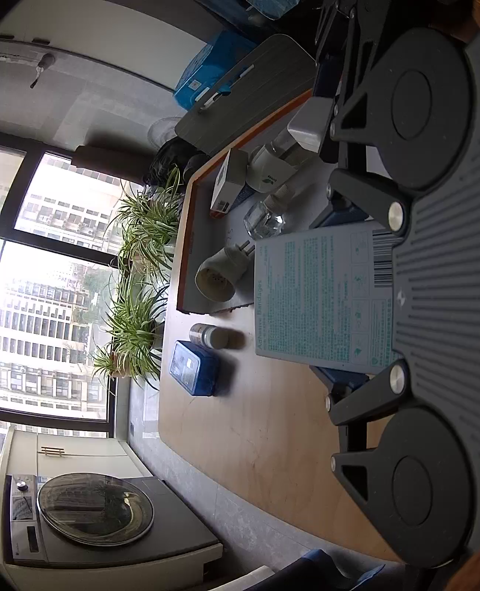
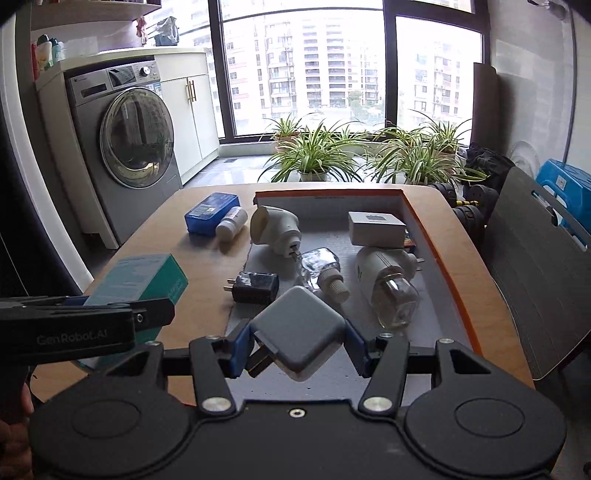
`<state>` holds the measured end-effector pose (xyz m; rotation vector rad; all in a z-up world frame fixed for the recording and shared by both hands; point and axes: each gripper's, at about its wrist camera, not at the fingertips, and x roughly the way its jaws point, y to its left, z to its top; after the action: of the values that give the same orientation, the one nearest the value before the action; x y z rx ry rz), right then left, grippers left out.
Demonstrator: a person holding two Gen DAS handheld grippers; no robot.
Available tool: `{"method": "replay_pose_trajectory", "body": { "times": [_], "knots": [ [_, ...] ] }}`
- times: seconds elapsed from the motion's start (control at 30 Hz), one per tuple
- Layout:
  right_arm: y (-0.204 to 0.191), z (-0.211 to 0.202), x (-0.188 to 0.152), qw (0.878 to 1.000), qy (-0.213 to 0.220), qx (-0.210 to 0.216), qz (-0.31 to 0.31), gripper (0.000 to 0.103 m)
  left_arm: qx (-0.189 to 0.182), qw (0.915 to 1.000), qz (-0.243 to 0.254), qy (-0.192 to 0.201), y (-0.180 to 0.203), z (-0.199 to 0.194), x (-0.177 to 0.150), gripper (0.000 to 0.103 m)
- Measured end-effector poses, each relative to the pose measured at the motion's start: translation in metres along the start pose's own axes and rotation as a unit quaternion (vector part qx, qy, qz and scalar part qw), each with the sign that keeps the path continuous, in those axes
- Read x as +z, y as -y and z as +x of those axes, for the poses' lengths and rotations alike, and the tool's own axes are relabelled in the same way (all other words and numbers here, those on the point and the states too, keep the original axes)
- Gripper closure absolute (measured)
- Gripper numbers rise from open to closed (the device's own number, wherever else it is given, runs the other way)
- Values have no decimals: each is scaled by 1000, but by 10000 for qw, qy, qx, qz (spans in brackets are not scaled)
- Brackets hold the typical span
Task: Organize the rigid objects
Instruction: 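Carry the teal box over the tray with the left gripper while the right carries the white charger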
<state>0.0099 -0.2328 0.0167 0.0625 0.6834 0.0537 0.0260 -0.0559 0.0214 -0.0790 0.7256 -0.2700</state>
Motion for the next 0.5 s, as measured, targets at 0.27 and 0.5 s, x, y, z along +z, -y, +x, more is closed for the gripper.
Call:
{"method": "replay_pose_trajectory", "body": {
  "times": [0.27,0.5],
  "knots": [
    [24,-4,0,9996,51,-226,183,38,-191,9998,89,-23,21,9,3,31],
    [43,-5,0,9985,71,-445,310,38,-326,9993,181,-71,39,19,6,31]
  ]
}}
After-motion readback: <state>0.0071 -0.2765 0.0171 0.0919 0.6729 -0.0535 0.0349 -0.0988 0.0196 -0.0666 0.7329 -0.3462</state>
